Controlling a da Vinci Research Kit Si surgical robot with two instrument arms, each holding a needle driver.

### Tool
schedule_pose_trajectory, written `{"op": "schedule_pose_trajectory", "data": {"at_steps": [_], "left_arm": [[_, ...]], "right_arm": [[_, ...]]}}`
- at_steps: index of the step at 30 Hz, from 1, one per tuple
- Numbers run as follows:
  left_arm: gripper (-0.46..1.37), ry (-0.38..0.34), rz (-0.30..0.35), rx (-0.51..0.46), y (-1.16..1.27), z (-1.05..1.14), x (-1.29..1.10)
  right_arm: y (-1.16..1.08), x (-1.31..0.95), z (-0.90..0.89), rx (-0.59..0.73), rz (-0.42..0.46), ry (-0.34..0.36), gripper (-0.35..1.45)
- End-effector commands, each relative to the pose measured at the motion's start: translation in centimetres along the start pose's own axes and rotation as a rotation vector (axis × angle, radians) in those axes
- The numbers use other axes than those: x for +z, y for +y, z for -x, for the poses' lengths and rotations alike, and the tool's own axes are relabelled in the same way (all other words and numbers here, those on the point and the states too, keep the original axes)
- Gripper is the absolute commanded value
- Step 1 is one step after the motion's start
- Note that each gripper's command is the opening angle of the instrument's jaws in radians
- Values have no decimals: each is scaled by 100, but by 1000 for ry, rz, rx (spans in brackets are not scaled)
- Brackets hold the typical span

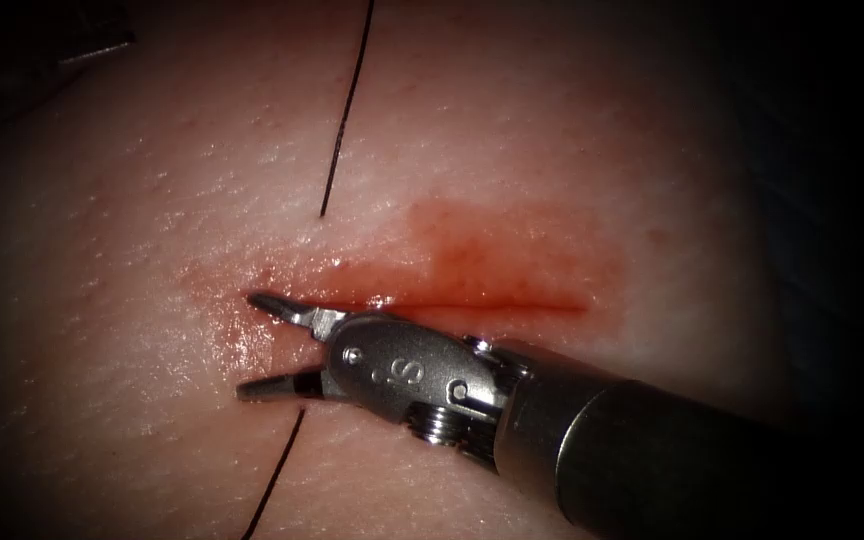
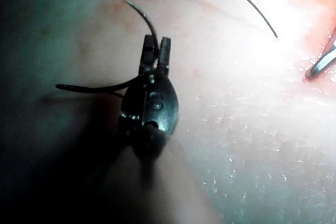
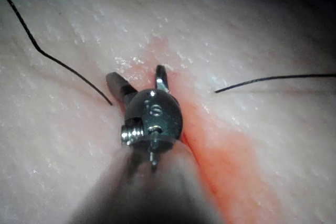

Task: Wound Closure
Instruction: With the right gripper, pull the suture through the cut until a short tail remains on top

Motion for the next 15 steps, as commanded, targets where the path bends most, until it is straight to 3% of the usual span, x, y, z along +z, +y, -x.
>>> {"op": "schedule_pose_trajectory", "data": {"at_steps": [1,15], "left_arm": [[-35,2,13,-1,0,0,0],[-35,5,29,6,1,1,0]], "right_arm": [[1,0,-1,1,-3,2,96],[16,-17,-1,5,5,8,95]]}}
